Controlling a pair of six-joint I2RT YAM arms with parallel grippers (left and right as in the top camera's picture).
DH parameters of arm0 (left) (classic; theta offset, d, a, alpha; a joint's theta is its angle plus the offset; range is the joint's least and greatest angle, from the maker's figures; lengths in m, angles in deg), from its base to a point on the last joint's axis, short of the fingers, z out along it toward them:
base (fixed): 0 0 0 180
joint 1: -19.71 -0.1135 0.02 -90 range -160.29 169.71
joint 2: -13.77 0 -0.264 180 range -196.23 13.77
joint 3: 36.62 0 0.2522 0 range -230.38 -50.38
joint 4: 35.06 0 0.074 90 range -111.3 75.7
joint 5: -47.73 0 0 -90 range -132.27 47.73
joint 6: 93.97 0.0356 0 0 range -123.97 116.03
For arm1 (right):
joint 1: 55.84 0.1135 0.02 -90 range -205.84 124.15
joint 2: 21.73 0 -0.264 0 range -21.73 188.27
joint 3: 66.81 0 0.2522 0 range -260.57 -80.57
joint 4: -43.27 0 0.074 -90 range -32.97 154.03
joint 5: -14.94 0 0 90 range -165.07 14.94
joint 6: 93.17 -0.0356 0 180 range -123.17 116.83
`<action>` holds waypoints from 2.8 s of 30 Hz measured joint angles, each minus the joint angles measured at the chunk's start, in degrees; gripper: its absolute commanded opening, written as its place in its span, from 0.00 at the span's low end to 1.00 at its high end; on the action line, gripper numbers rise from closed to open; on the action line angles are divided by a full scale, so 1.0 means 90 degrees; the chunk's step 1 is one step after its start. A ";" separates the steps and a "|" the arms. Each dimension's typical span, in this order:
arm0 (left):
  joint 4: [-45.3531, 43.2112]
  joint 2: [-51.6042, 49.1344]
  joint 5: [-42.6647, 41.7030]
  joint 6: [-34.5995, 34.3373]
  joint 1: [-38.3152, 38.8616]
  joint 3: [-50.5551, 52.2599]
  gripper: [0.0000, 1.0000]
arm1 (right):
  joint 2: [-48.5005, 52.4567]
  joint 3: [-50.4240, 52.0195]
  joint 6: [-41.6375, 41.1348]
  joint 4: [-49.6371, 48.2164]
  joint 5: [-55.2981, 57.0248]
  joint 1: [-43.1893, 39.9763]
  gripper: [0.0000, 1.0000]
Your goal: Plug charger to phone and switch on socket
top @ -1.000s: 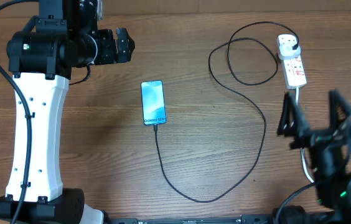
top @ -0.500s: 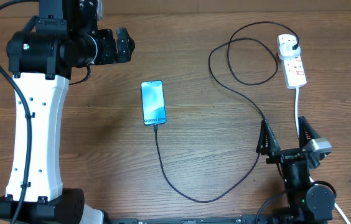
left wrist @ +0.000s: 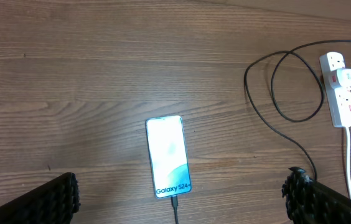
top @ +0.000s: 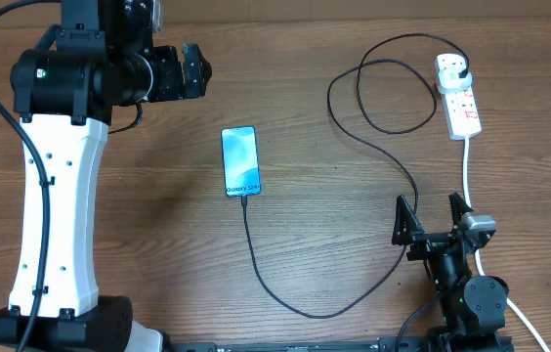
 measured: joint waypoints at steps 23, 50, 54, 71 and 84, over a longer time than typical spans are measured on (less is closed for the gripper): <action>0.0070 0.0000 0.0068 0.0002 0.0002 0.0000 1.00 | 0.0000 0.0000 0.0000 0.0002 0.0000 0.0000 1.00; -0.7929 0.5506 0.0389 0.2125 -0.0087 0.8587 0.99 | 0.0000 -0.0002 0.0000 0.0010 -0.0002 0.0000 1.00; -0.8711 0.6696 0.0376 0.2351 -0.0087 1.0183 1.00 | 0.0000 0.0000 0.0000 0.0000 -0.0002 0.0000 1.00; -0.8376 0.9979 0.0573 0.2497 -0.0257 1.2777 1.00 | 0.0000 0.0000 0.0002 0.0000 0.0000 0.0000 1.00; -0.7601 1.0627 0.0624 0.2514 -0.0257 1.2845 1.00 | 0.0000 0.0000 0.0000 0.0000 0.0000 -0.0002 1.00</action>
